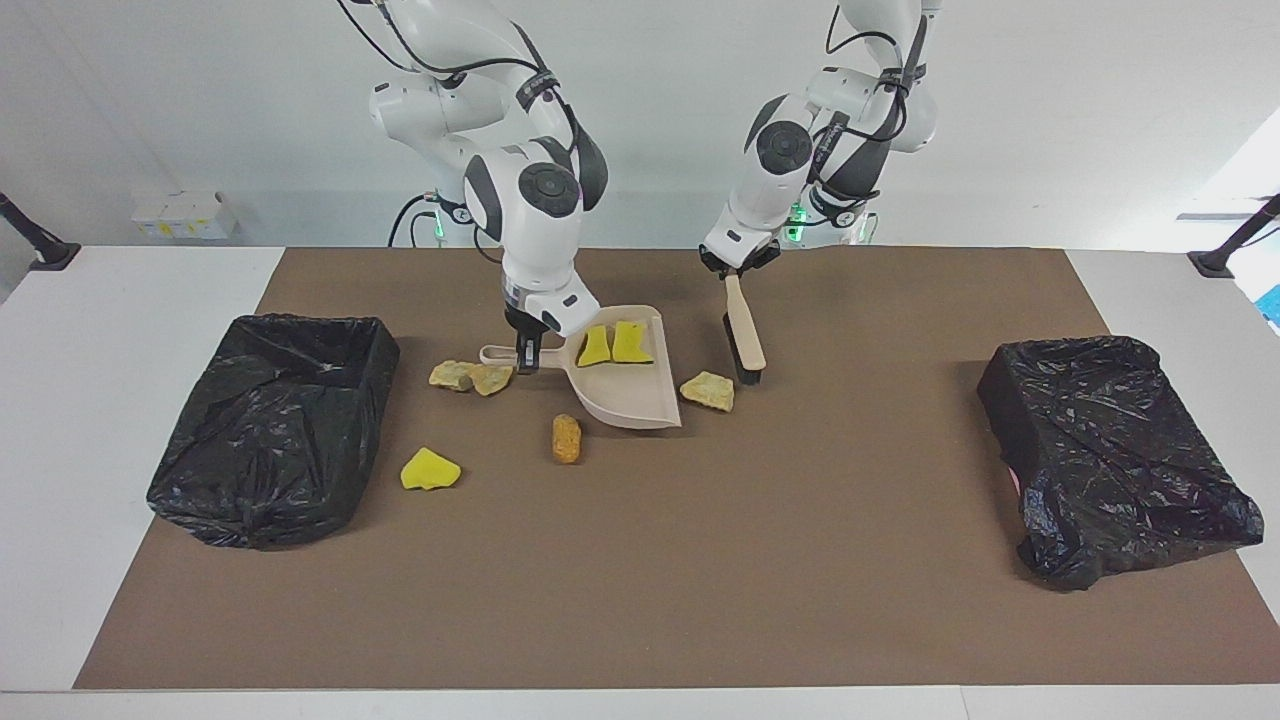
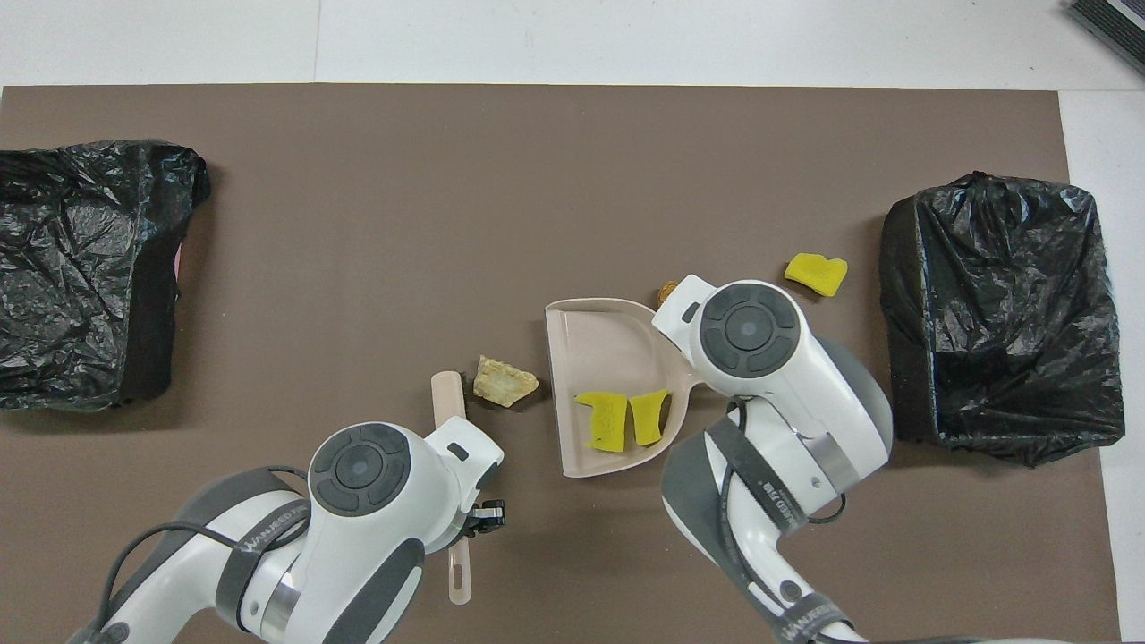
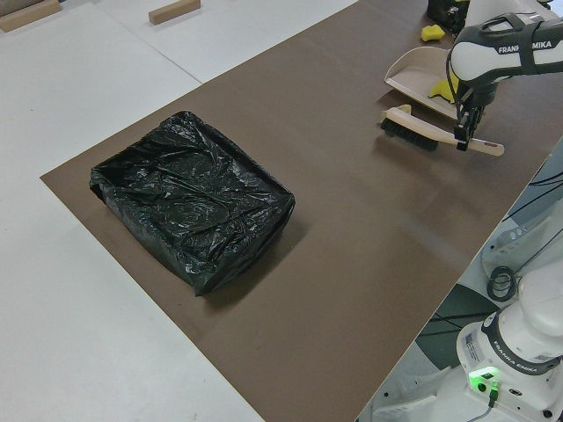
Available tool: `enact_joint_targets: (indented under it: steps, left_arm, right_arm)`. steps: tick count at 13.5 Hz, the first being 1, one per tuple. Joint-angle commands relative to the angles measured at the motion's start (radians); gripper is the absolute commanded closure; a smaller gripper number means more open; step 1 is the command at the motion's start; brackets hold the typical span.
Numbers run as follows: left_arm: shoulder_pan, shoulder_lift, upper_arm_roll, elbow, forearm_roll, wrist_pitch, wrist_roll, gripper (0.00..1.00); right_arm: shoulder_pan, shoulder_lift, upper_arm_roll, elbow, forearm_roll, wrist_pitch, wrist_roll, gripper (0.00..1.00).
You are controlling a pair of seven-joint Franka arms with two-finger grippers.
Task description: Sweep and dump trash in bin
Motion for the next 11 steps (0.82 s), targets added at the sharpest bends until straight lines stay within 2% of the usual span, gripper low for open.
enact_joint_targets:
  steps: [1,7,11]
  left_arm:
    - [0.082,0.012,-0.003,-0.018,-0.011,0.045,0.11,1.0]
    - [0.063,0.048,-0.008,-0.018,-0.011,0.101,0.111,1.0]
    - [-0.049,0.063,-0.008,0.005,-0.014,0.169,0.131,1.0]
  right_arm:
    - [0.012,0.021,-0.001,-0.002,-0.068,0.0,0.08,1.0]
    - [0.048,0.045,0.001,0.001,-0.072,-0.018,0.182,1.0]
    - [0.099,0.068,0.001,0.011,-0.068,-0.011,0.272,1.0]
